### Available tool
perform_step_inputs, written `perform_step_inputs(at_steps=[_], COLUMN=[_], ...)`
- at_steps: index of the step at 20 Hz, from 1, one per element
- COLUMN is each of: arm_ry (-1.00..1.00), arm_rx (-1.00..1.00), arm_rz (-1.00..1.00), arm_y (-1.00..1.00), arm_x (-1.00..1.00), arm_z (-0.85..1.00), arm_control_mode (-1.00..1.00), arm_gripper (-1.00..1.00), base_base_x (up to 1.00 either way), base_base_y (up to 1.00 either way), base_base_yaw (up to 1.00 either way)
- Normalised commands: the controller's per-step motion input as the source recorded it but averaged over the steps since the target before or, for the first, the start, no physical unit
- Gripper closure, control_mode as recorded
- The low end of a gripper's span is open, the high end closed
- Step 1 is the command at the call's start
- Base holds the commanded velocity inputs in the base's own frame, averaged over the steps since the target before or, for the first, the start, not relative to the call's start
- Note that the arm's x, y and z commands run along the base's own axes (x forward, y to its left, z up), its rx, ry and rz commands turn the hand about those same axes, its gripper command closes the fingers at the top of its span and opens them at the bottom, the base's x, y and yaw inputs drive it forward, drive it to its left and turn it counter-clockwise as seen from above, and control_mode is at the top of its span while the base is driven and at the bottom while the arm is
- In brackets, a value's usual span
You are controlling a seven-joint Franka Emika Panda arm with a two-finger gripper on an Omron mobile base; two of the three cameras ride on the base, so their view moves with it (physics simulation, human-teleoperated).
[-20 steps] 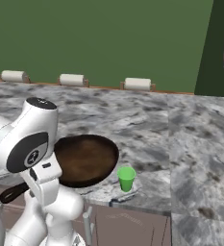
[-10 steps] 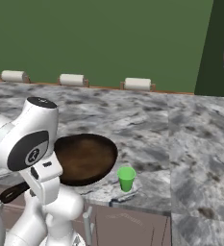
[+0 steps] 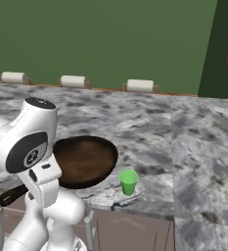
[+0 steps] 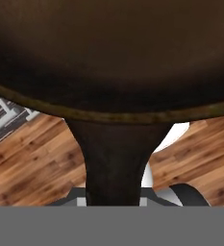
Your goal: Pick the cup and pan and place them in the sink. Then turn on the water.
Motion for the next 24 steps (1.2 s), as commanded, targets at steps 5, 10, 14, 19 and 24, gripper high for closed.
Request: perform_step_inputs(at_steps=[5, 10, 14, 19, 24], arm_ry=[0.01, 0.0, 0.0, 0.0, 0.0], arm_rx=[0.0, 0.0, 0.0, 0.0, 0.0], arm_rz=[0.0, 0.0, 0.0, 0.0, 0.0], arm_y=[0.0, 0.0, 0.0, 0.0, 0.0], arm_x=[0.0, 0.0, 0.0, 0.0, 0.0], arm_z=[0.0, 0.0, 0.0, 0.0, 0.0], arm_control_mode=[-1.0, 1.0, 1.0, 1.0, 1.0], arm_gripper=[1.0, 1.0, 1.0, 1.0, 1.0], base_base_x=[0.0, -0.3, -0.88, -0.38, -0.03], base_base_y=[0.0, -0.1, -0.6, -0.17, 0.0], base_base_yaw=[0.0, -0.06, -0.47, -0.42, -0.48])
